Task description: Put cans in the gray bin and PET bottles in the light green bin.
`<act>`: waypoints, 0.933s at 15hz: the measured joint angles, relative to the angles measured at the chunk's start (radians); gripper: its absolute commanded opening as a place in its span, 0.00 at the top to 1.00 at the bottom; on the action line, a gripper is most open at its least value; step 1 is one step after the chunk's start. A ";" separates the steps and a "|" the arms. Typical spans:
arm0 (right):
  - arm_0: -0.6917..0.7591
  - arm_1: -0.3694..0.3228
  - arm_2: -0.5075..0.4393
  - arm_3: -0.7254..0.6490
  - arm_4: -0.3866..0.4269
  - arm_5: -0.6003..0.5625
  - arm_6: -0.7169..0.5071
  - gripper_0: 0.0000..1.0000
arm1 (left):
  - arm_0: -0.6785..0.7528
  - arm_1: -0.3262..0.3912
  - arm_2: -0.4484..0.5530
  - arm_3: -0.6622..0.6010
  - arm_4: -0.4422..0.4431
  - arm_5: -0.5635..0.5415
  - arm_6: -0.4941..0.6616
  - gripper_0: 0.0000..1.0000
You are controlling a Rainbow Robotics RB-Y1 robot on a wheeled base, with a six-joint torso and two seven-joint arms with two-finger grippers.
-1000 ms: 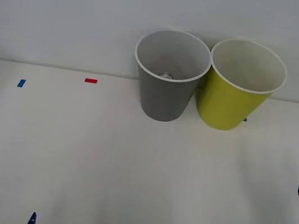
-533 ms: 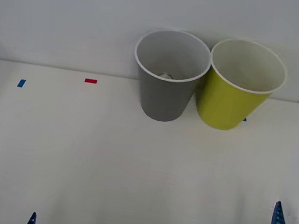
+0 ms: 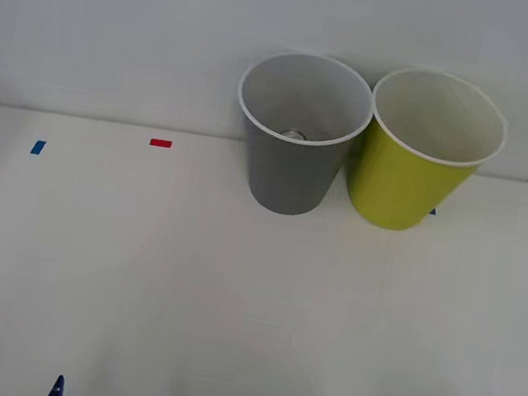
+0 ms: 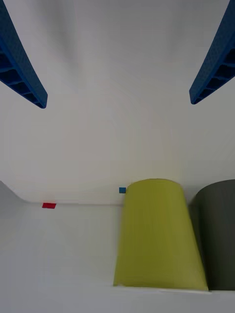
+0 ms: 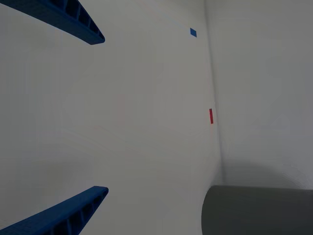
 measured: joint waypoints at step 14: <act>0.021 -0.010 0.031 0.003 -0.004 0.003 -0.024 0.00 | 0.000 0.000 0.000 0.000 0.000 0.000 0.000 0.00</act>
